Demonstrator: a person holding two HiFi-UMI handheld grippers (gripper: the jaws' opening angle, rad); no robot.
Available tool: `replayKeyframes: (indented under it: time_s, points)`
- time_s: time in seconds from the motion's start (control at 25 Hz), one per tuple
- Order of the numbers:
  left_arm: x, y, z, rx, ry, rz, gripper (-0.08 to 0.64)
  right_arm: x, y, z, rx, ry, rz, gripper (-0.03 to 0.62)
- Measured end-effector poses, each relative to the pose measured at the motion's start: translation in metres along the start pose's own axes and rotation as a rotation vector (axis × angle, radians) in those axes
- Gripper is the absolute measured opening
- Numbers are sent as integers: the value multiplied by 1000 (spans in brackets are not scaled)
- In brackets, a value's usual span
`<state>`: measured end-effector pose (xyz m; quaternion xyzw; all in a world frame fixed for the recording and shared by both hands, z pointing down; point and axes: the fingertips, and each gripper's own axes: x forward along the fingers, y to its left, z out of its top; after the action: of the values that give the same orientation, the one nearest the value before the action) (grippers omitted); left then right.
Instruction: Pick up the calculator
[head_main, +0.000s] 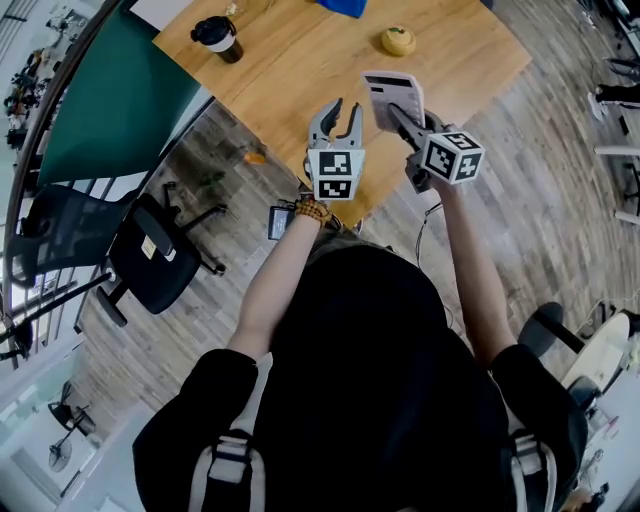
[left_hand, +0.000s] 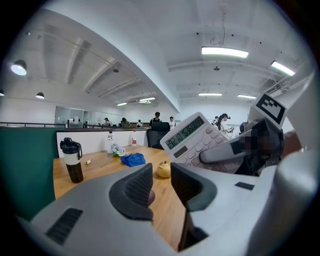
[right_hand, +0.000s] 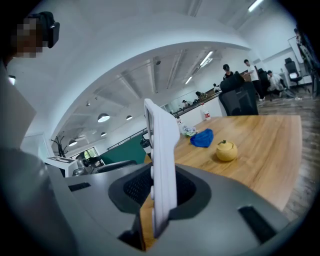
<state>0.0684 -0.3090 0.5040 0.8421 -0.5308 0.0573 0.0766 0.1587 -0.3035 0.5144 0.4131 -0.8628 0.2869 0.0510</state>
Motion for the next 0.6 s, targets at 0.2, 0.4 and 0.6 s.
replayKeyframes:
  time_s: [0.2,0.4,0.6]
  points:
    - [-5,-1,45,22,-82,4,123,-14,16,46,-36,-123,0,83]
    - [-12,-14,84,43,-156,-8,123,-39,28,82,-83,-257,-19,84]
    - [-22,-32,113,71,-228,-21,117,-63,39,102,-168,-352,-72,84]
